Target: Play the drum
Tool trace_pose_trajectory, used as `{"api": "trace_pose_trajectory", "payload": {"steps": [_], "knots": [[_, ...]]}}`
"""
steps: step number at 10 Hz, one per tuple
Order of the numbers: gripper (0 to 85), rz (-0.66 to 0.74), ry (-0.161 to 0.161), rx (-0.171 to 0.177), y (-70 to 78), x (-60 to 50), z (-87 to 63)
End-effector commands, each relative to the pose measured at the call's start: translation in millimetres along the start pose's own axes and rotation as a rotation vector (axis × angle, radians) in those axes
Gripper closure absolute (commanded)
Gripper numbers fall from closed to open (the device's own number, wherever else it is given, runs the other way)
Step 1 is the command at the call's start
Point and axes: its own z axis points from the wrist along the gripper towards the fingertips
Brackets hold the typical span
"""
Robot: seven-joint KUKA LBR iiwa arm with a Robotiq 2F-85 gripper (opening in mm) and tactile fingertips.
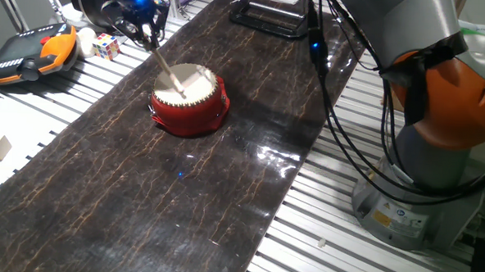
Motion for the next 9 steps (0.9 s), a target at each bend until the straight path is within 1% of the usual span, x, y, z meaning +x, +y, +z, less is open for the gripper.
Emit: {"api": "trace_pose_trajectory", "payload": {"steps": [1, 2, 3, 4, 5, 6, 7, 8, 9], "knots": [[81.0, -0.101, -0.002, 0.003, -5.1, -2.4, -0.7], [80.7, -0.117, -0.006, 0.015, -7.0, -2.8, -1.6], [80.7, -0.111, -0.003, 0.007, -6.3, -1.3, -1.7], [80.7, -0.107, -0.008, 0.004, -4.2, 2.0, -0.6], [80.7, -0.095, -0.018, -0.002, 0.6, 7.5, 1.5], [80.7, -0.075, -0.028, -0.006, 8.1, 16.3, 4.0], [80.7, -0.044, -0.026, -0.025, 14.9, 24.1, 6.2], [80.7, -0.007, -0.024, -0.035, 22.5, 32.1, 8.7], [80.7, 0.015, -0.037, -0.030, 28.6, 39.2, 10.5]]}}
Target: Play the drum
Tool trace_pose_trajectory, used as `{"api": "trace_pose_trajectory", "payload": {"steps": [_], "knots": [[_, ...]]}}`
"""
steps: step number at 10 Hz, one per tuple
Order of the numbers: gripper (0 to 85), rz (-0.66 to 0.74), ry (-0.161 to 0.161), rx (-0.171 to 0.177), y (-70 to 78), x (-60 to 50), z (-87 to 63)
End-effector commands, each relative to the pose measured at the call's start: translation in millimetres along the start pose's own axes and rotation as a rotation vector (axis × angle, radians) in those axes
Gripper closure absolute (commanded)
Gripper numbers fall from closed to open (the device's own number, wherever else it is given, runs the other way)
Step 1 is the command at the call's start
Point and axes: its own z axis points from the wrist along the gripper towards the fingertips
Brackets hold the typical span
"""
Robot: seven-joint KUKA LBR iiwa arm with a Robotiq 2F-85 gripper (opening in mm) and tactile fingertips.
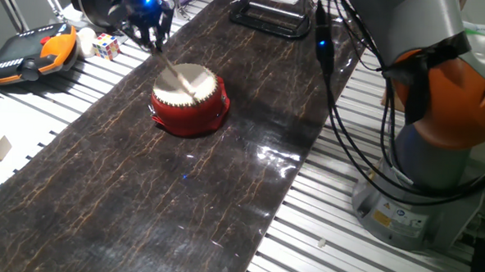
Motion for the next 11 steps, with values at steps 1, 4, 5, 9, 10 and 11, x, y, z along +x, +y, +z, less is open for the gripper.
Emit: {"api": "trace_pose_trajectory", "payload": {"steps": [1, 4, 5, 9, 10, 11], "knots": [[80.7, 0.012, -0.004, 0.001, 3.2, 3.1, 0.3], [80.7, 0.054, 0.012, -0.019, 15.8, 11.4, -2.5], [80.7, 0.063, 0.012, -0.017, 22.8, 14.3, -1.1], [80.3, 0.145, 0.000, -0.015, 41.1, 29.3, 9.4], [80.3, 0.166, 0.010, -0.024, 44.0, 33.8, 9.9], [80.3, 0.181, 0.014, -0.025, 47.2, 38.2, 11.1]]}}
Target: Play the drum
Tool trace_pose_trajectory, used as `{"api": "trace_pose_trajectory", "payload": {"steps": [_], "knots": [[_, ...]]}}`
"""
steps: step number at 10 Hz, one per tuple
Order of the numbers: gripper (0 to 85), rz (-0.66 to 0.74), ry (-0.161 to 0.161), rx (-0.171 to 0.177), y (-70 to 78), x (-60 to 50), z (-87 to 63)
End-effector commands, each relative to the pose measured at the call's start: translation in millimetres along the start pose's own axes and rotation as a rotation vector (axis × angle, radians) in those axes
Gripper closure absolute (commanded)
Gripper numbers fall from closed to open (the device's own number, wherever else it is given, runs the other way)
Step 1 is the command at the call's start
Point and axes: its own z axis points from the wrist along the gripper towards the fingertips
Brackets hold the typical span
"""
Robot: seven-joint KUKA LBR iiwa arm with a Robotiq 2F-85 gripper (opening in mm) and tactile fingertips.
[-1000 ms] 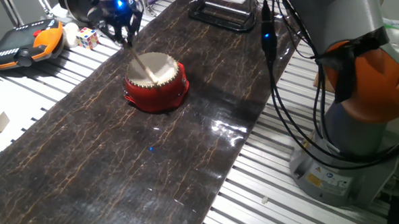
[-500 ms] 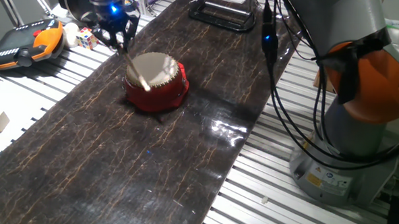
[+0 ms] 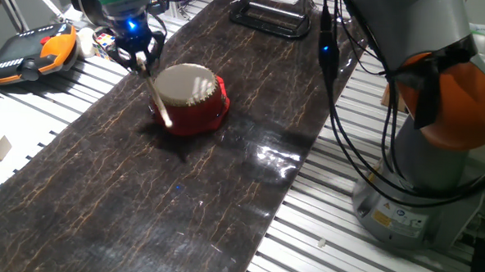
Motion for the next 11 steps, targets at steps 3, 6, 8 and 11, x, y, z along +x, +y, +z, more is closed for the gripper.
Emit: {"api": "trace_pose_trajectory", "payload": {"steps": [3, 6, 8, 11], "knots": [[80.0, 0.031, -0.001, -0.005, 12.8, 16.7, 6.6], [80.3, 0.040, -0.006, -0.021, 21.8, 29.7, 17.2], [80.3, 0.035, -0.010, -0.024, 23.7, 35.6, 26.1], [80.3, 0.032, -0.016, -0.023, 24.3, 39.2, 33.4]]}}
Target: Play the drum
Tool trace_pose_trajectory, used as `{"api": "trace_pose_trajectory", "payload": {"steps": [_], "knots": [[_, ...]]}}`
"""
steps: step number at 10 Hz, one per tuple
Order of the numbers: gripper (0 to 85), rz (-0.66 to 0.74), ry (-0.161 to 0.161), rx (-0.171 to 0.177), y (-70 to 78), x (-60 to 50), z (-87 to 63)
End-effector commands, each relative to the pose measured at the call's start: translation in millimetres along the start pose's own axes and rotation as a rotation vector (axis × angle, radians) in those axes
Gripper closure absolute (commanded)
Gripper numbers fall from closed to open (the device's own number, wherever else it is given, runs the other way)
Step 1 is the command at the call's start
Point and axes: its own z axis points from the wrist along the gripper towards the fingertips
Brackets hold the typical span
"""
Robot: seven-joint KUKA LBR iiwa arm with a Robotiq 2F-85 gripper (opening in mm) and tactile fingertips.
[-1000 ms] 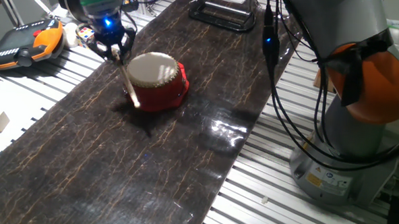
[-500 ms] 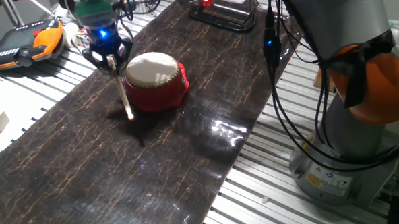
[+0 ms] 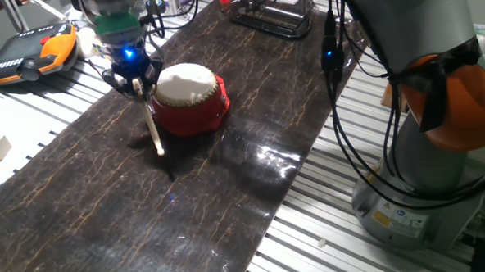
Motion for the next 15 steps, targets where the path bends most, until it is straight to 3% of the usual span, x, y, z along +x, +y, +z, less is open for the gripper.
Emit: {"api": "trace_pose_trajectory", "payload": {"steps": [1, 6, 9, 12, 13, 15], "knots": [[80.3, 0.000, -0.002, 0.000, -0.4, 2.1, 0.8], [80.3, -0.040, 0.036, -0.037, -5.3, 15.1, -3.1], [80.3, -0.111, 0.036, -0.010, -5.1, 14.3, -3.5], [80.3, -0.232, 0.059, 0.062, -5.1, 14.3, -3.5], [80.7, -0.249, 0.079, 0.046, -5.1, 14.3, -3.5], [80.0, -0.240, 0.073, 0.043, -5.1, 14.3, -3.5]]}}
